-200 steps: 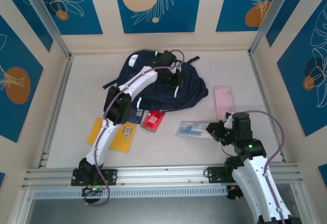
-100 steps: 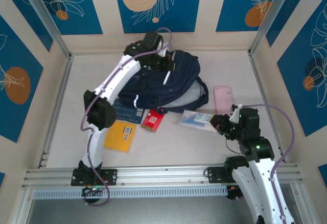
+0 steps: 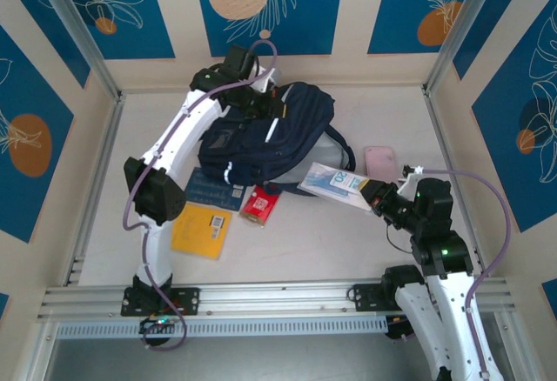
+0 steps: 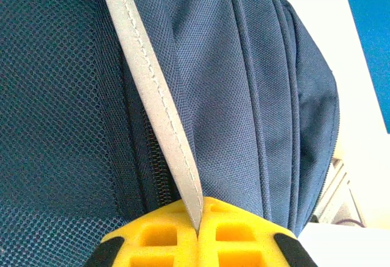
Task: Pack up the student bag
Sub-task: Place the loose stationery in the student bag.
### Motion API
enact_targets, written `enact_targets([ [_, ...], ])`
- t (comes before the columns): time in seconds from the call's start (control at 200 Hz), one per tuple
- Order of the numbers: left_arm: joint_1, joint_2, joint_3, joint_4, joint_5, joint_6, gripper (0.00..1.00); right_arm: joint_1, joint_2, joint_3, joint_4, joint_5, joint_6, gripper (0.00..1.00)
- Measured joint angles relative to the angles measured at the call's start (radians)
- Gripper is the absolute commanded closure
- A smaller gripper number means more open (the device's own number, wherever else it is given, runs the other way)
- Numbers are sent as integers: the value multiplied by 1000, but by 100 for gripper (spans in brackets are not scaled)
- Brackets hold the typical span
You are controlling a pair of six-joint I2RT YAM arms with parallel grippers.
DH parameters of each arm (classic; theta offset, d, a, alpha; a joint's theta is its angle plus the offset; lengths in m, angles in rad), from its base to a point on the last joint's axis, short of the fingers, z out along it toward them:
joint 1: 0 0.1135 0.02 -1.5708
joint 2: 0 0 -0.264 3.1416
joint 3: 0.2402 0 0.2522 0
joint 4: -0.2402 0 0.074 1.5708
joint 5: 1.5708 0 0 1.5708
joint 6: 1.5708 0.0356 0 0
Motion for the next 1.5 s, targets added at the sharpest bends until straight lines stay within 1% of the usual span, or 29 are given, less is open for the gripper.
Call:
enact_targets([
  [0.075, 0, -19, -29, 12, 23, -4, 100, -1, 0, -2, 24, 13, 3, 93],
  [0.165, 0, -44, -71, 37, 50, -13, 100, -5, 2, -34, 110, 11, 17, 93],
  [0.345, 2, -93, -193, 136, 128, -80, 100, -6, 34, -166, 341, -3, 77, 93],
  [0.48, 2, -96, -218, 176, 162, -118, 100, -8, 115, -248, 513, -9, 131, 98],
  [0.675, 5, -99, -218, 200, 185, -144, 100, 19, 313, -264, 751, -19, 168, 98],
  [0.76, 7, -99, -218, 206, 197, -156, 100, 60, 381, -262, 827, -11, 168, 98],
  [0.885, 8, -99, -218, 209, 206, -163, 100, 126, 480, -237, 896, 14, 164, 99],
  [1.12, 29, -99, -218, 228, 234, -196, 100, 263, 767, -84, 1025, 84, 145, 98],
  [1.3, 46, -99, -218, 234, 252, -215, 100, 348, 1114, 113, 1143, 133, 145, 94],
  [1.345, 51, -99, -218, 238, 257, -218, 100, 364, 1203, 159, 1175, 147, 150, 92],
  [1.375, 53, -99, -218, 240, 260, -221, 100, 377, 1260, 191, 1193, 152, 153, 87],
  [1.44, 56, -99, -218, 244, 262, -222, 100, 405, 1373, 258, 1215, 164, 167, 63],
  [1.5, 59, -99, -218, 245, 263, -227, 100, 430, 1452, 312, 1222, 172, 172, 44],
])
